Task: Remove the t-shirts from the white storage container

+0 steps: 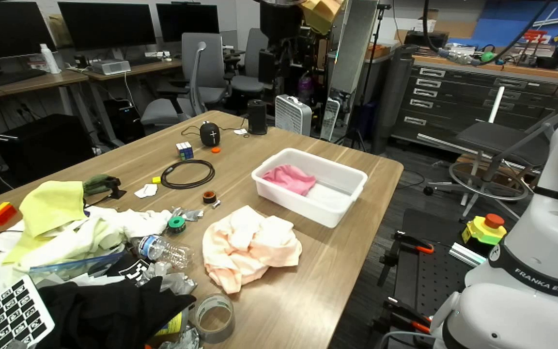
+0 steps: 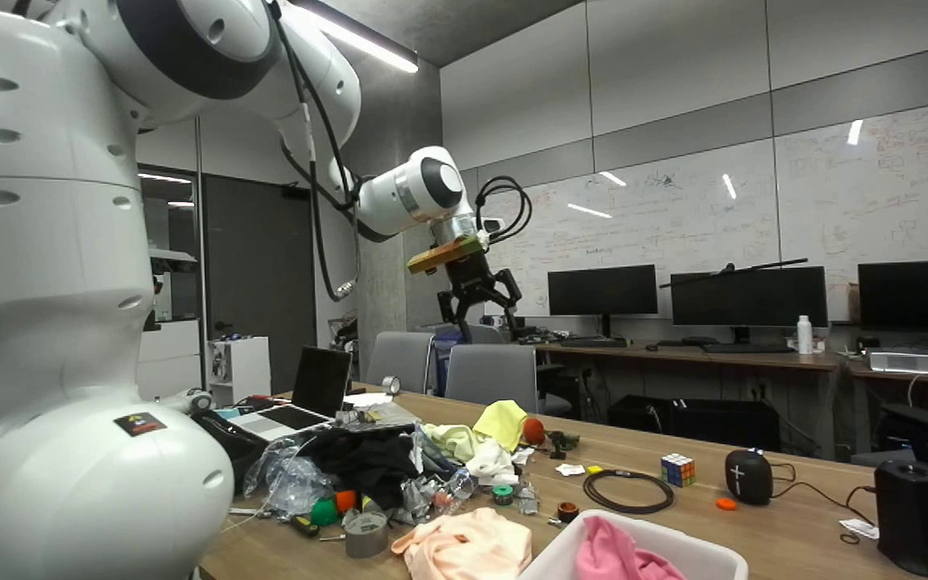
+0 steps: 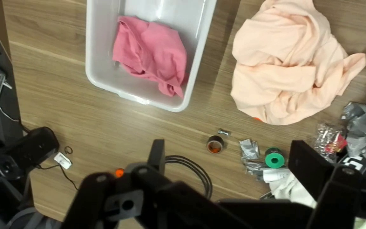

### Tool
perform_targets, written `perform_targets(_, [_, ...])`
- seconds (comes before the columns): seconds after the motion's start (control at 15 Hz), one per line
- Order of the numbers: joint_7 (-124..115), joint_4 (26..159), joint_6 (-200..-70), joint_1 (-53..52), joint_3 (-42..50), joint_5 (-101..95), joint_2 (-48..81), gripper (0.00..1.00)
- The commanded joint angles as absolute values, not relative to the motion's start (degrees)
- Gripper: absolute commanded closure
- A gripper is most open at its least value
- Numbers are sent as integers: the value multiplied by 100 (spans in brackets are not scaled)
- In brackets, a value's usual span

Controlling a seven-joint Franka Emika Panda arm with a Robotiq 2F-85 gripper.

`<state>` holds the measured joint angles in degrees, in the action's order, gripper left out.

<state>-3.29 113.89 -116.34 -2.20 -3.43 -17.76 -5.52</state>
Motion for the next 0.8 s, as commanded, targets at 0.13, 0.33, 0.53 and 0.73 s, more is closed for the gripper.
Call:
perform_targets(0.13, [-155, 11058, -11733, 250, 173, -1773, -347, 0])
perform_targets(0.33, [-4, 10907, -11785, 456, 419, -1711, -150, 0])
perform_targets(0.53, [162, 10833, -11928, 585, 573, -1699, 105, 0])
perform_targets(0.73, [337, 10812, -12131, 675, 666, -1681, 418, 0])
